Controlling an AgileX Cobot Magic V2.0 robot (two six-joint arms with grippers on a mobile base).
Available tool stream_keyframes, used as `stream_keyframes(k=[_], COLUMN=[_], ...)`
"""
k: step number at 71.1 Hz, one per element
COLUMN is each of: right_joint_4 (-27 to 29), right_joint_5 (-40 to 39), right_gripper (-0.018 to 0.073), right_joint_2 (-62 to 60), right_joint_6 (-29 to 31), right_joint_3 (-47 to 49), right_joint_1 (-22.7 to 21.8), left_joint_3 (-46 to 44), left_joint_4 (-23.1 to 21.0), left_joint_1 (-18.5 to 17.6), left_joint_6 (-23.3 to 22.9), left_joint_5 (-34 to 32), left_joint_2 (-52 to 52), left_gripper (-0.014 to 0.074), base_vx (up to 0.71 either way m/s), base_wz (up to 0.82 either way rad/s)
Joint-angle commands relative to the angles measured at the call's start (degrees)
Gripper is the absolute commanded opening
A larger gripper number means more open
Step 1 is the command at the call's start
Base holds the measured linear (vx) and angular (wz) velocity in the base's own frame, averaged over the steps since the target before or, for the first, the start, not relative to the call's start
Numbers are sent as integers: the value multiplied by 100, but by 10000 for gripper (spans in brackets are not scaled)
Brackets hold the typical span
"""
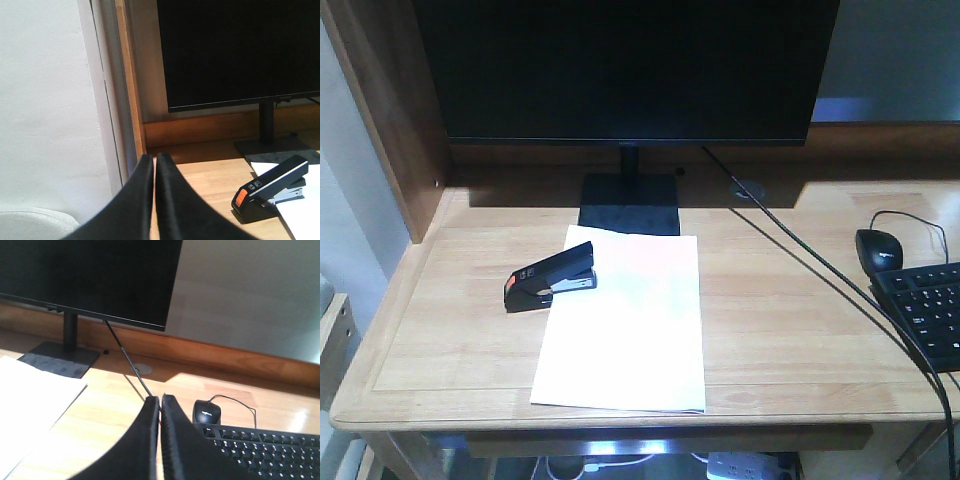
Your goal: Grab stapler and paper to desk for stapling
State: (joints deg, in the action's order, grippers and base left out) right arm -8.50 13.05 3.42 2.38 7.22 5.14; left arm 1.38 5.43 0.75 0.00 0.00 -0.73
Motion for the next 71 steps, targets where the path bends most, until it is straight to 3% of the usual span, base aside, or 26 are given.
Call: stream_keyframes(k=[1,13,35,56,71], right_joint_4=[496,601,585,402,383], right_joint_5=[-819,-1697,-1420,-1625,-1627], right_gripper=[-10,-10,-10,-10,-10], right_joint_2=[-35,-470,-460,-460,-460], right_joint_6=[327,370,398,-372,-402], right_joint_3=[-79,-894,-902,-902,-902], right_joint_1=[-221,-279,-284,-284,-284], left_joint_3=[62,62,62,62,62], left_joint_4=[-6,-6,-6,-6,-6], left_joint_1=[-9,-9,-9,-9,-9], left_joint_6=[0,0,0,0,0], left_joint_5=[-386,-386,-386,-386,-386], left_joint_2=[-86,-86,-86,-86,-86], left_gripper=[-6,-6,-6,-6,-6], base_vx=[0,0,0,0,0], base_wz=[0,0,0,0,0])
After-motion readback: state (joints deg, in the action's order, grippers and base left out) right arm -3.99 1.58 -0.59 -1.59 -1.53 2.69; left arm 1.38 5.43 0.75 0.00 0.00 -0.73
